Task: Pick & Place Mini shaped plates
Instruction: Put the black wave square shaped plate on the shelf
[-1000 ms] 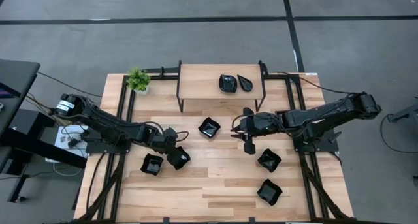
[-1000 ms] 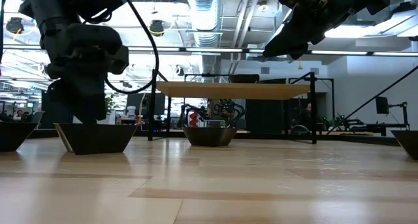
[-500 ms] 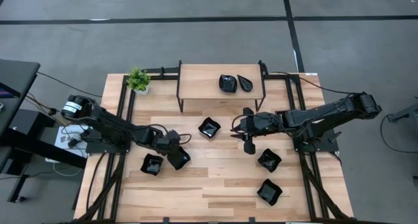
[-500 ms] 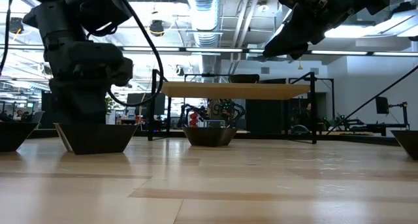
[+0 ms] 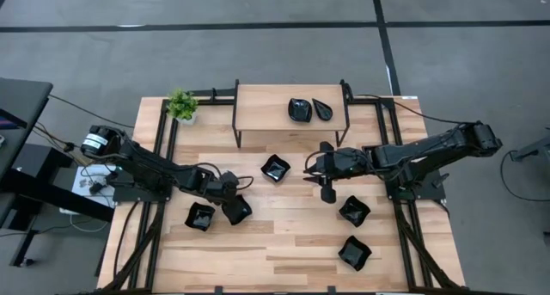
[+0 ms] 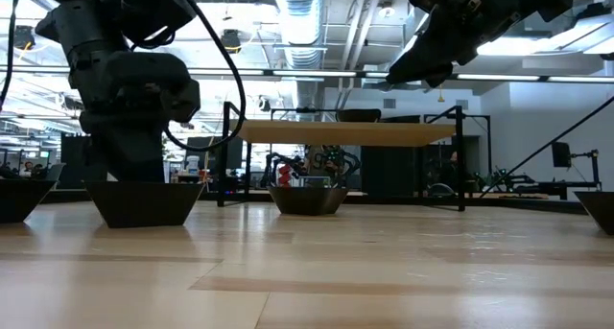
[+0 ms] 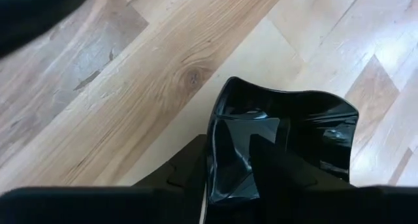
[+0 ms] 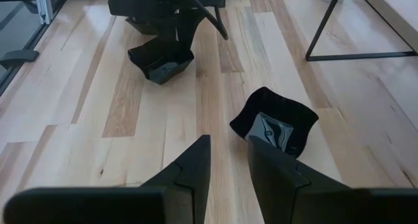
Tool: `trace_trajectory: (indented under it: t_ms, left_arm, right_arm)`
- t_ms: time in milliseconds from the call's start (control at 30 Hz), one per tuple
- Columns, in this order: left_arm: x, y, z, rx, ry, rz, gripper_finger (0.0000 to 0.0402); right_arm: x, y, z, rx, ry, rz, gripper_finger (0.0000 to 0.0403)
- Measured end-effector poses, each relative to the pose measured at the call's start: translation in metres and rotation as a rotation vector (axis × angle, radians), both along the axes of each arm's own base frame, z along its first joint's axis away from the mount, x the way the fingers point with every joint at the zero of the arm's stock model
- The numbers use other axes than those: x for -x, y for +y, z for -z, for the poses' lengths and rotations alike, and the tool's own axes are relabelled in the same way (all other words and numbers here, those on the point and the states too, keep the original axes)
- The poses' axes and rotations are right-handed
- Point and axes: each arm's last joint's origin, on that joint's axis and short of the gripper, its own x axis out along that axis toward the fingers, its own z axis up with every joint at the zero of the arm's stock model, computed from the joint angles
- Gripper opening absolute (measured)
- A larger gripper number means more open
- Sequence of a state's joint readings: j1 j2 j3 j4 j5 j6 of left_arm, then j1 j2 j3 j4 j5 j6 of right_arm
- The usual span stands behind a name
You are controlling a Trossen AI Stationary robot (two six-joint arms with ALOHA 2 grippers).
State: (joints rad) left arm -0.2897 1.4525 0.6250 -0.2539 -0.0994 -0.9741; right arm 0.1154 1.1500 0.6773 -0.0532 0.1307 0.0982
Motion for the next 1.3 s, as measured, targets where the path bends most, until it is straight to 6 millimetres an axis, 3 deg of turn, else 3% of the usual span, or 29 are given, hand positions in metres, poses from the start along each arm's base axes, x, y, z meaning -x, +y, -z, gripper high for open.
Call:
trace_trajectory:
  t_ms: [733,1133,1300]
  left_arm:
    - [-0.004,-0.001,-0.003,0.014,-0.048,0.0,0.0011]
    - [-0.011,-0.003,-0.007,0.038,-0.128,0.0,0.0008]
    - [-0.016,-0.005,-0.019,0.074,-0.243,-0.002,0.0011]
  right_arm:
    - [0.0,0.0,0.0,0.0,0.0,0.0,0.0098]
    - [0.0,0.0,0.0,0.0,0.0,0.0,0.0098]
    - [0.0,0.0,0.0,0.0,-0.001,0.0,0.0098]
